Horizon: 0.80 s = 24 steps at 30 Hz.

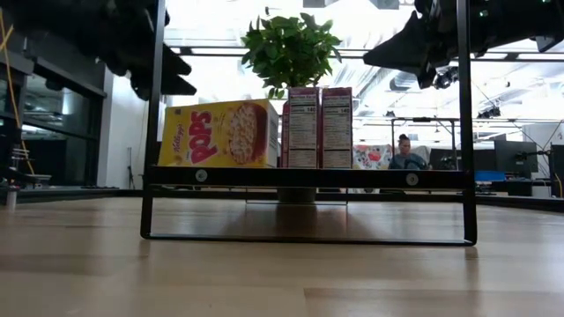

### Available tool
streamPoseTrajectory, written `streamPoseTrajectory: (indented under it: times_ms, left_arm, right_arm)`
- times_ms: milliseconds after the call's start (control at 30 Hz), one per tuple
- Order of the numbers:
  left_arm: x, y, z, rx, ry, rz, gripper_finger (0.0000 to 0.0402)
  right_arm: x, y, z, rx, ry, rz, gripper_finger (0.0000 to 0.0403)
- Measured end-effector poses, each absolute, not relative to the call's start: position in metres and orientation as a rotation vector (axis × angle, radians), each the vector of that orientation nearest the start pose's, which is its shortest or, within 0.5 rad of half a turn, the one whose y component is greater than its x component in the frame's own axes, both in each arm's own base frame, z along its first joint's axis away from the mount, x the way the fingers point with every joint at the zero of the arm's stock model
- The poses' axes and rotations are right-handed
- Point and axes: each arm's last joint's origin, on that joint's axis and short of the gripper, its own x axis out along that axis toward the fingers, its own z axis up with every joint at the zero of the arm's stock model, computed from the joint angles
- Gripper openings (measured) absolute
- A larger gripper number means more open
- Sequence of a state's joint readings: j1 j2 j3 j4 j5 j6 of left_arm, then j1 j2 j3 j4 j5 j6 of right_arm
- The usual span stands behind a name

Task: Stack cereal on shelf
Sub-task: Put the left yellow cereal box on the shelf

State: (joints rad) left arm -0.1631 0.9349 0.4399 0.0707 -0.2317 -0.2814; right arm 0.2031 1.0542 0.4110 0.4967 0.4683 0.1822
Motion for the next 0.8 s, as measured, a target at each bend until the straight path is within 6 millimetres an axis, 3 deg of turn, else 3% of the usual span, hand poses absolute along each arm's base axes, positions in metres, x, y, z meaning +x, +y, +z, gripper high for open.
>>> streamPoseTrajectory:
  times_ms: [167, 467, 800]
  left_arm:
    - [0.181, -0.021, 0.210, -0.288, 0.356, 0.197, 0.0234]
    - [0.179, -0.020, 0.212, -0.251, 0.340, 0.189, 0.0240]
    - [0.179, -0.022, 0.210, -0.158, 0.377, 0.109, 0.0361]
  right_arm:
    - [0.213, 0.030, 0.220, 0.133, 0.114, -0.276, 0.0000]
    - [0.212, 0.030, 0.220, 0.134, 0.116, -0.277, 0.0000]
    - [0.212, 0.030, 0.220, 0.135, 0.115, -0.277, 0.0000]
